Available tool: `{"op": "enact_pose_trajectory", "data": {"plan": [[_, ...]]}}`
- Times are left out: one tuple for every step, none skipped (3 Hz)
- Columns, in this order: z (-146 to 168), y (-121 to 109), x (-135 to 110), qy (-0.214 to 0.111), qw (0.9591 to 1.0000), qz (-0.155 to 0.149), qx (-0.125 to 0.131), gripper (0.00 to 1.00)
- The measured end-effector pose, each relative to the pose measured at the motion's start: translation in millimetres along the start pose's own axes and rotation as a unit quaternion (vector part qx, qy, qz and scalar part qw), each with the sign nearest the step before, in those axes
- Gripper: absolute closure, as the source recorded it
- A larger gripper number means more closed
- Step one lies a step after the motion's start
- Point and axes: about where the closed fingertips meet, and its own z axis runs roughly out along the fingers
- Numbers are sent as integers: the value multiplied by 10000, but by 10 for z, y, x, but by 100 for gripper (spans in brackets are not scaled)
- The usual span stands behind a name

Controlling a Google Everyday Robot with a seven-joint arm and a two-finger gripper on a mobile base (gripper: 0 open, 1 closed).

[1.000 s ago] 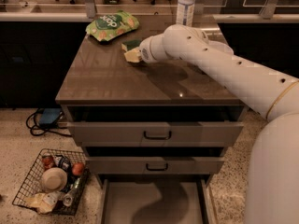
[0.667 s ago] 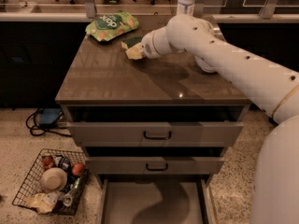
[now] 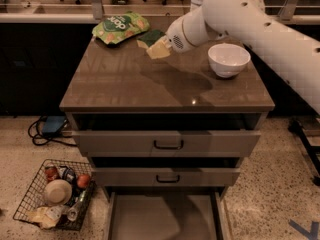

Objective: Place sponge into bottom drawer

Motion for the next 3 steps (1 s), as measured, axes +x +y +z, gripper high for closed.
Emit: {"op": "enact_pose_trajectory", "data": {"plan": [[-596,147,117,203,9996,-214,40,100],[-1038,286,431,351,9993,-154,36,100],[-1345,455,932,494,9986,103,-138,100]]}}
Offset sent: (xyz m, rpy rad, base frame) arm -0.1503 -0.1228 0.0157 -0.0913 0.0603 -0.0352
